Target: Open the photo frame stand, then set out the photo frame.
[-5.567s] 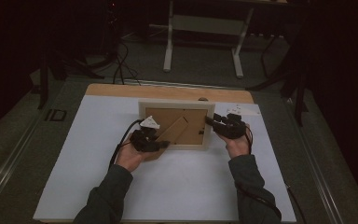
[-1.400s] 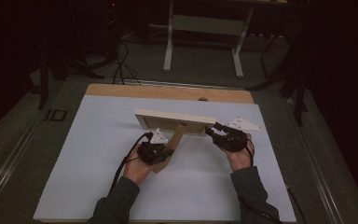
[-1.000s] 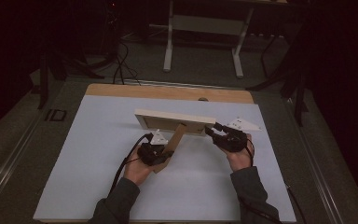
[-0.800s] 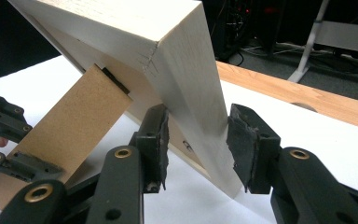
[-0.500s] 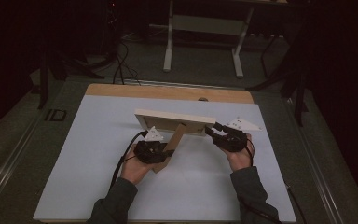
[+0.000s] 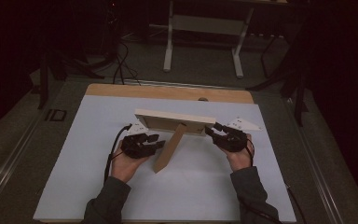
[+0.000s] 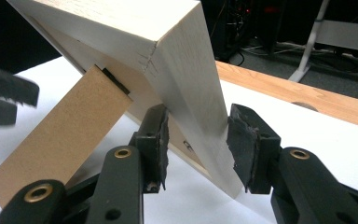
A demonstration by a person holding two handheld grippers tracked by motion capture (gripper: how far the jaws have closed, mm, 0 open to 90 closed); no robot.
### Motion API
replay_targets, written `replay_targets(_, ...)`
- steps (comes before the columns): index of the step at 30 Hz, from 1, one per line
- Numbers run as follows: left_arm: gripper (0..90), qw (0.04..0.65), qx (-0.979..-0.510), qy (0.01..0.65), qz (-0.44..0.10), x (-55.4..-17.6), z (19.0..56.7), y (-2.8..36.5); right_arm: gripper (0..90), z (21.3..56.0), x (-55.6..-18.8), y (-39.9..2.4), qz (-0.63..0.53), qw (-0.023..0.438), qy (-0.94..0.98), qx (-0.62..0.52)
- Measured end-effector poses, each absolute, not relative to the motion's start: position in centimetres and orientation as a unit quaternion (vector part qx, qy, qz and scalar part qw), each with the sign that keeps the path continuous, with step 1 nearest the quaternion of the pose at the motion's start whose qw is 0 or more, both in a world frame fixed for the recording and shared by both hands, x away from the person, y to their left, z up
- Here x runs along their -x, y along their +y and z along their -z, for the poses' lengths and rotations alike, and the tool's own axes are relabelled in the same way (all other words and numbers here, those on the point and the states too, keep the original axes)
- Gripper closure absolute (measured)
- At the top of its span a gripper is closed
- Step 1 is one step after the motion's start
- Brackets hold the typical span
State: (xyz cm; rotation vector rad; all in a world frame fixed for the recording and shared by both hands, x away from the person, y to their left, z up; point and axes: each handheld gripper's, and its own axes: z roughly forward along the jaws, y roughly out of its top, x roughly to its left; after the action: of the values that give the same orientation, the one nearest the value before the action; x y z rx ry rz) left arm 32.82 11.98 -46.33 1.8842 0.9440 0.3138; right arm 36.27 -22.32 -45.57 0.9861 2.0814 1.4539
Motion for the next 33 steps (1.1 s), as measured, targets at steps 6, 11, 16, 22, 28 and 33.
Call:
replay_targets(6,65.4,0.491,-0.745,0.427,-0.148,-33.2,45.8,14.1,58.1,45.5,-36.3,-22.3,-0.522,0.206,0.748,-0.354)
replay_targets(11,65.7,0.495,-0.727,0.447,-0.163,-33.4,45.4,15.5,58.1,45.5,-36.3,-22.3,-0.521,0.206,0.748,-0.355)
replay_targets(16,71.0,0.493,-0.721,0.455,-0.175,-33.6,45.0,16.3,58.1,45.5,-36.3,-22.3,-0.522,0.206,0.748,-0.354)
replay_targets(22,80.5,0.494,-0.715,0.459,-0.188,-33.9,44.5,16.7,58.1,45.5,-36.3,-22.3,-0.521,0.206,0.749,-0.354)
replay_targets(28,90.0,0.498,-0.721,0.443,-0.192,-34.1,43.8,16.3,57.9,45.5,-36.3,-22.4,-0.521,0.203,0.751,-0.352)
replay_targets(33,90.0,0.497,-0.724,0.438,-0.193,-34.4,43.5,15.9,56.3,45.8,-36.2,-22.8,-0.524,0.199,0.749,-0.354)
